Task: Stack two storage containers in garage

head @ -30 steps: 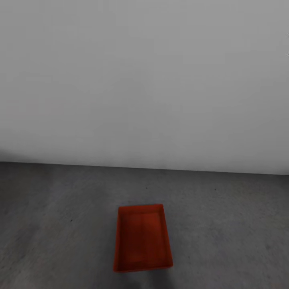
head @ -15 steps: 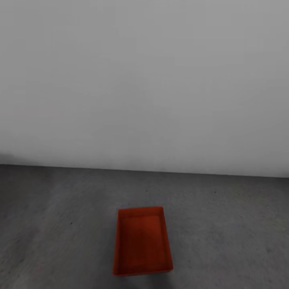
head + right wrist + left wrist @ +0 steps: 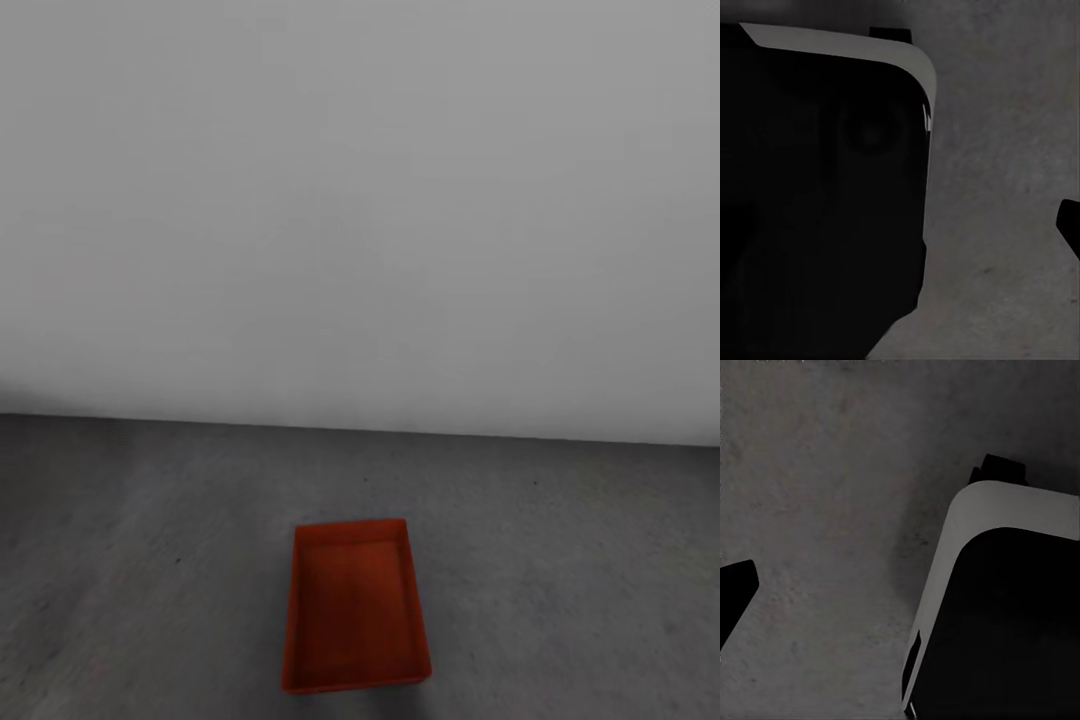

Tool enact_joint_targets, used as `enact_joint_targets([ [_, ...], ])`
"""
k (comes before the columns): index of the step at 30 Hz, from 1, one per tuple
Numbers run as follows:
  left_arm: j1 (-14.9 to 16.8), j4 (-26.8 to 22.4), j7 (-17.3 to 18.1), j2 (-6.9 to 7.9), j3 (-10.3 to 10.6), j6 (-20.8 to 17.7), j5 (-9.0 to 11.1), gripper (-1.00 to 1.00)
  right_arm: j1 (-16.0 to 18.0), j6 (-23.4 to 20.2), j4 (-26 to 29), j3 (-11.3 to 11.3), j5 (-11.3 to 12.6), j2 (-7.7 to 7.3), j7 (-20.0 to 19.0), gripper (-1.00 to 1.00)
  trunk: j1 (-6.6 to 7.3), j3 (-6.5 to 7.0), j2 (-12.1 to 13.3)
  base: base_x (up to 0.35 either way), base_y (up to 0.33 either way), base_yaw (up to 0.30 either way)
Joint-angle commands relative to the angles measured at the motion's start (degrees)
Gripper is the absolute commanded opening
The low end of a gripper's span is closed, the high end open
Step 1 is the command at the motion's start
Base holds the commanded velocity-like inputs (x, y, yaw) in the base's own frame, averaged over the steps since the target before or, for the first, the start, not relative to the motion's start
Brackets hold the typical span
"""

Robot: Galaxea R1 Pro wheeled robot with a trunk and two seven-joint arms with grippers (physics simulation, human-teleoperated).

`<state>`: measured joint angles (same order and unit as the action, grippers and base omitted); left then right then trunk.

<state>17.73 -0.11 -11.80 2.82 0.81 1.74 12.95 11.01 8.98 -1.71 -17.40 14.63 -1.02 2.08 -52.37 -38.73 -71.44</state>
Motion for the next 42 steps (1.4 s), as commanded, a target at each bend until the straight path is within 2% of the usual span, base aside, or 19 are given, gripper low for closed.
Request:
enact_joint_targets([
  [1, 0.03, 0.03, -0.07, -0.01, 0.10, 0.18, 0.41, 1.00, 0.06, 0.33, -0.17, -0.48, 0.49, 0.01, 0.03, 1.00, 0.23, 0.15, 0.39, 0.000, 0.000, 0.000],
  [13, 0.03, 0.10, -0.08, -0.01, 0.07, 0.09, 0.51, 1.00, 0.06, 0.33, -0.13, -0.56, 0.01, -0.26, 0.09, 1.00, 2.86, 2.31, 5.21, 0.000, 0.000, 0.000],
  [42, 0.03, 0.11, -0.11, 0.06, 0.07, 0.01, 0.68, 1.00, 0.06, -0.42, -0.13, -0.74, 0.05, 0.23, 0.20, 1.00, 9.23, 7.52, 16.84, 0.000, 0.000, 0.000],
])
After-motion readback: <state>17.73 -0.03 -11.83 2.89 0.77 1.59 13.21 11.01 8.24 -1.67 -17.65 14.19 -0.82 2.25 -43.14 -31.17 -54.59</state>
